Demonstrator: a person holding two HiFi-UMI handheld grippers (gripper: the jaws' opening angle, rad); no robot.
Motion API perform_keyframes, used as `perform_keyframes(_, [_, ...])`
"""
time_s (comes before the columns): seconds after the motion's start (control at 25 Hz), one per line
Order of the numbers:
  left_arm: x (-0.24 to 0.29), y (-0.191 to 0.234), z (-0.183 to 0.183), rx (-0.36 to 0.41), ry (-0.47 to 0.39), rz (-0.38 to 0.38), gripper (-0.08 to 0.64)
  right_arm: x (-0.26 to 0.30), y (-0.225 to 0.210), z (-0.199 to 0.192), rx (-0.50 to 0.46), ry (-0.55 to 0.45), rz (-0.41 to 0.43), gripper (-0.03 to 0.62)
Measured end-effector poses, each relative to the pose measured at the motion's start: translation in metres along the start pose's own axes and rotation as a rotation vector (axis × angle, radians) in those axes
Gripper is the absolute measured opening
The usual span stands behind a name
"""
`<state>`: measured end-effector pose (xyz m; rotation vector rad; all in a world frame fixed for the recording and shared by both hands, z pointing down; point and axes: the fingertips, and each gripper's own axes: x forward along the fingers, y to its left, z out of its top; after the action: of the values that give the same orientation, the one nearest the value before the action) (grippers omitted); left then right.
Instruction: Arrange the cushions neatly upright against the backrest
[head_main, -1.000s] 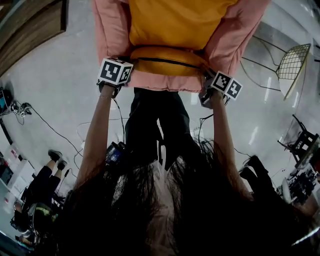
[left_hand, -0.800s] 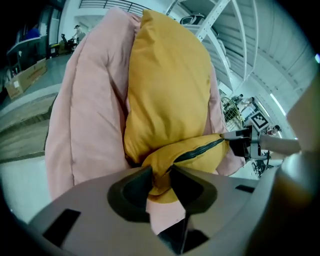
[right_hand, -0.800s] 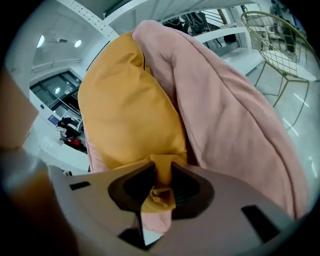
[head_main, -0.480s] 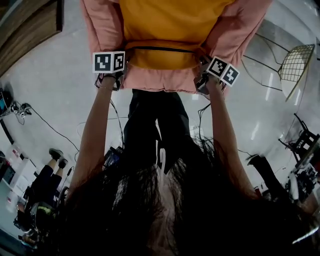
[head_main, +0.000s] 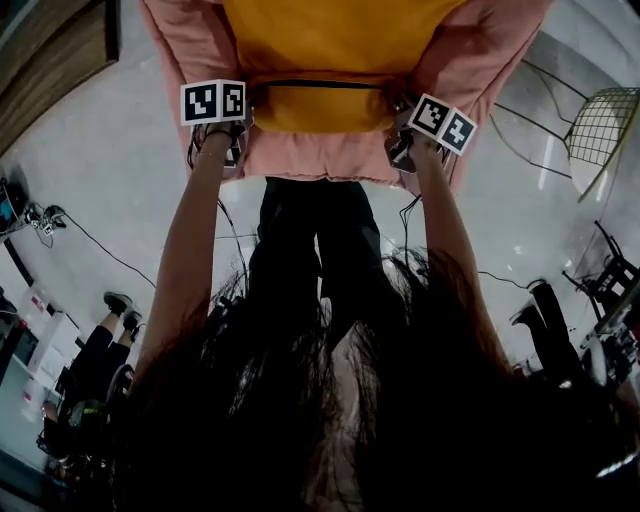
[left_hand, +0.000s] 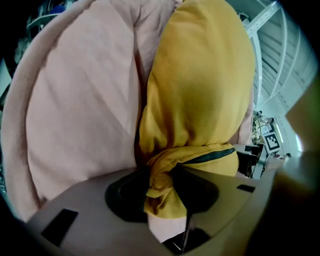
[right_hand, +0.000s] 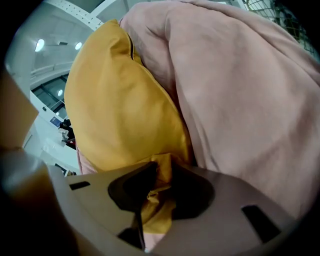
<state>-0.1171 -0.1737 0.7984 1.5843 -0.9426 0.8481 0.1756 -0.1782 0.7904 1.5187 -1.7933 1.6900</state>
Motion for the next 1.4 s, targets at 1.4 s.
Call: perform_keyframes(1.4, [-0.096,-0.029,-0.015,-0.016,-0.247,-0.224,0.184,-0.132,0.062,-0.013,-0.161,-0.193,0.042,0.207])
